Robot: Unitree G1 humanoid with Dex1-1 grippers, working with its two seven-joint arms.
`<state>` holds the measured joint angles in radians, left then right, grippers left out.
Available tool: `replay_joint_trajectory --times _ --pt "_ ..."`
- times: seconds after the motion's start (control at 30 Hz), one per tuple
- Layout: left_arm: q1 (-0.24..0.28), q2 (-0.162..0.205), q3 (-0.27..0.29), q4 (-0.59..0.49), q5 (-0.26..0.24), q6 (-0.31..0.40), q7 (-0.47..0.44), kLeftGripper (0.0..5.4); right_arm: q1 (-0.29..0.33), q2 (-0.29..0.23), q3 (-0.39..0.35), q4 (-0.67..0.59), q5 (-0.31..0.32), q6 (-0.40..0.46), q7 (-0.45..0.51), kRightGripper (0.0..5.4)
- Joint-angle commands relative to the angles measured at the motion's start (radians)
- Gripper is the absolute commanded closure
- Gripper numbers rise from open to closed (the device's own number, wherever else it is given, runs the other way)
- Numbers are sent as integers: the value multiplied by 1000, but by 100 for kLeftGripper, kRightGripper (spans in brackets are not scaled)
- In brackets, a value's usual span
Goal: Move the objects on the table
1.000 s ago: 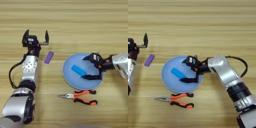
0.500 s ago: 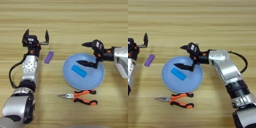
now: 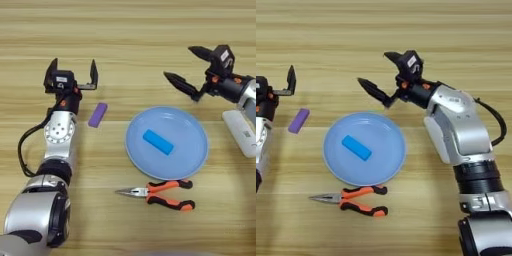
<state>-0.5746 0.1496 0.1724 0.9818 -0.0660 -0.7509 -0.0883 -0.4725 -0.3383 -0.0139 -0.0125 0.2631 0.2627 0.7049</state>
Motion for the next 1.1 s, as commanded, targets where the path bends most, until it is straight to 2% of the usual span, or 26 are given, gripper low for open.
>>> replay_joint_trajectory --times 0.03,0.3,0.63,1.1 --pt "-19 5 0 10 3 -3 0 2 18 13 -58 -56 22 -15 -75 0" --pt "-20 4 0 10 4 -4 2 2 68 24 -121 -90 14 -72 -192 0" --pt "-20 4 0 8 3 -4 3 2 135 23 -168 -65 8 -136 -274 0" --pt "-20 5 2 8 1 -5 2 2 236 34 -183 -27 -33 -217 -354 0"
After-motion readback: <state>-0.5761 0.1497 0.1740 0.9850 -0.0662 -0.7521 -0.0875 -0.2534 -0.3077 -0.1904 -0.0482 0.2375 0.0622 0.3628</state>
